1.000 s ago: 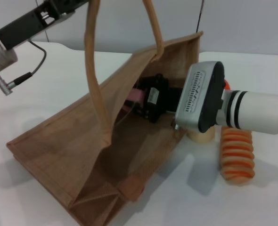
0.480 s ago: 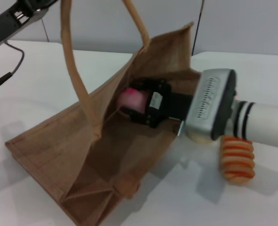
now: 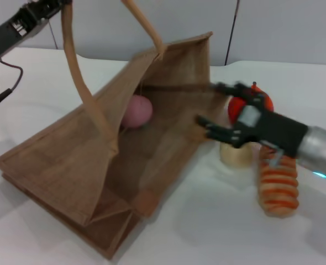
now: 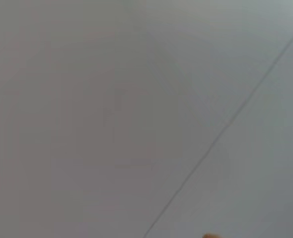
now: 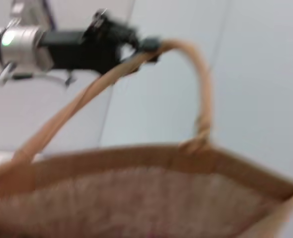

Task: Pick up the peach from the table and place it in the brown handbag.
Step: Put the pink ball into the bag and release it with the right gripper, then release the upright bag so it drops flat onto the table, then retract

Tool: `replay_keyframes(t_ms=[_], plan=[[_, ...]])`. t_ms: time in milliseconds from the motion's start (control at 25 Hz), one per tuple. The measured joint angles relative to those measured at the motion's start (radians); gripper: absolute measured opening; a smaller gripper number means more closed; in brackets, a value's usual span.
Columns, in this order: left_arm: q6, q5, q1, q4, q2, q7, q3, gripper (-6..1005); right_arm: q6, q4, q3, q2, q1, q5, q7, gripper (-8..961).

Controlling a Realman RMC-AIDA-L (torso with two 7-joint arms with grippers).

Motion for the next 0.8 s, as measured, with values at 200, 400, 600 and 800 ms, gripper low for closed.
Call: replay_keyframes(t_ms=[200, 400, 600, 800], plan=[[0.067, 0.016, -0.019, -0.054, 0.007, 0.080, 0.011, 132, 0.235, -0.140, 0.191, 0.001, -0.062, 0.000, -0.004, 846], [0.178, 0.039, -0.024, -0.073, -0.006, 0.214, 0.010, 135, 0.287, -0.157, 0.354, 0.002, -0.109, 0.000, -0.011, 843], [0.261, 0.020, -0.032, -0.132, -0.031, 0.424, -0.027, 227, 0.279, -0.167, 0.507, 0.013, -0.130, 0.000, -0.011, 842], [0.328, -0.029, -0.029, -0.152, -0.079, 0.633, -0.084, 446, 0.235, -0.212, 0.677, 0.019, -0.130, 0.000, -0.007, 841]])
